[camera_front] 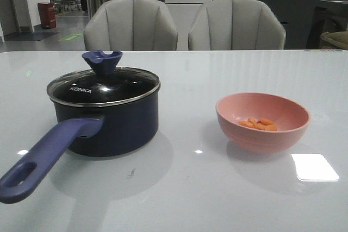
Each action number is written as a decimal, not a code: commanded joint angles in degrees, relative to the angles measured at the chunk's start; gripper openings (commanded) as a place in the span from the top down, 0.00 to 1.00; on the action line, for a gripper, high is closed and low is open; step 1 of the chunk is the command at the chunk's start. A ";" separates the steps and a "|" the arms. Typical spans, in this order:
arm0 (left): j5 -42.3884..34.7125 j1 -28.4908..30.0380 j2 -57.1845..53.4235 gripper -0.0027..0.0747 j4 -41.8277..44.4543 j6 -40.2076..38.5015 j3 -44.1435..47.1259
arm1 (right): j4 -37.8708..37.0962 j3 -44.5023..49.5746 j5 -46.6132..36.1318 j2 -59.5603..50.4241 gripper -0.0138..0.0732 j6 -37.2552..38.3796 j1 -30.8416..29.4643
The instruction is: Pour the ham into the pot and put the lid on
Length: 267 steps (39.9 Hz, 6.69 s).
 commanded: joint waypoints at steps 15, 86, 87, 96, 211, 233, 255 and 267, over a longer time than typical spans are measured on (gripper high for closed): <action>8.25 0.10 11.62 0.80 -7.44 -0.48 -7.72 | -0.56 -0.26 -4.64 -1.16 0.66 0.07 -0.28; 53.01 -26.87 89.96 0.16 7.51 -17.57 -80.98 | -0.56 -0.26 -4.64 -1.16 0.66 0.07 -0.28; 54.28 -26.87 91.20 0.16 7.63 -18.22 -82.39 | -0.56 -0.26 -4.64 -1.16 0.66 0.07 -0.28; 63.46 -26.87 99.89 0.16 7.43 -20.09 -91.54 | -0.56 -0.26 -4.64 -1.16 0.66 0.07 -0.28; 43.55 2.84 84.41 0.63 3.67 -10.33 -55.74 | -0.56 -0.25 -4.64 -1.21 0.66 0.07 -0.28; 40.65 2.71 92.64 0.48 -0.18 -7.65 -55.12 | -0.56 -0.25 -4.64 -1.21 0.66 0.07 -0.28; 48.71 2.61 88.68 0.25 -0.18 -6.07 -58.24 | -0.56 -0.25 -4.64 -1.21 0.66 0.07 -0.28; 47.38 -0.56 72.50 0.25 -0.06 -4.60 -53.55 | -0.56 -0.25 -4.64 -1.21 0.66 0.07 -0.28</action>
